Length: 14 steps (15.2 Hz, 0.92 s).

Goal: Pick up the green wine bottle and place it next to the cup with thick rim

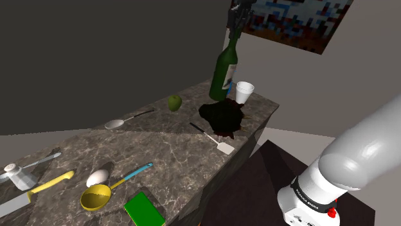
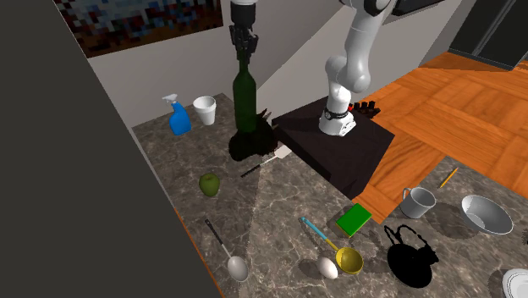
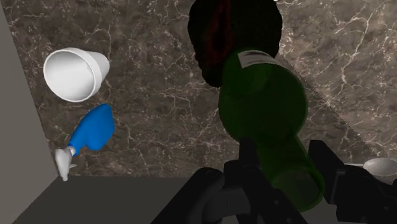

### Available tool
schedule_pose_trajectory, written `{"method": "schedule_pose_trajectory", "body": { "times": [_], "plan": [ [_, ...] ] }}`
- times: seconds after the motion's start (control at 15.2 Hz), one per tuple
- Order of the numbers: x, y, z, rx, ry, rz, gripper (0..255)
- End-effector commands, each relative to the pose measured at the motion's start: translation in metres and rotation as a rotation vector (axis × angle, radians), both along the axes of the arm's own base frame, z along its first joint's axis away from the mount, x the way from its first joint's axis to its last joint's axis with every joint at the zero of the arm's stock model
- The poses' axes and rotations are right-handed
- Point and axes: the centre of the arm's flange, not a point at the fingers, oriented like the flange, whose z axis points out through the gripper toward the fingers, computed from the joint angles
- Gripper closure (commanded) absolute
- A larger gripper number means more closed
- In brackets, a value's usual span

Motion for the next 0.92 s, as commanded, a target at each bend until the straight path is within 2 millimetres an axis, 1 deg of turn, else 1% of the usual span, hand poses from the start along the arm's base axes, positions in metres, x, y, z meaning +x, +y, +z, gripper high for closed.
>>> {"method": "schedule_pose_trajectory", "body": {
  "times": [0.0,0.86],
  "plan": [
    [-0.006,-0.027,-0.003,0.000,0.003,0.001,255],
    [-0.050,-0.193,-0.002,0.000,0.003,0.001,255]
  ]
}}
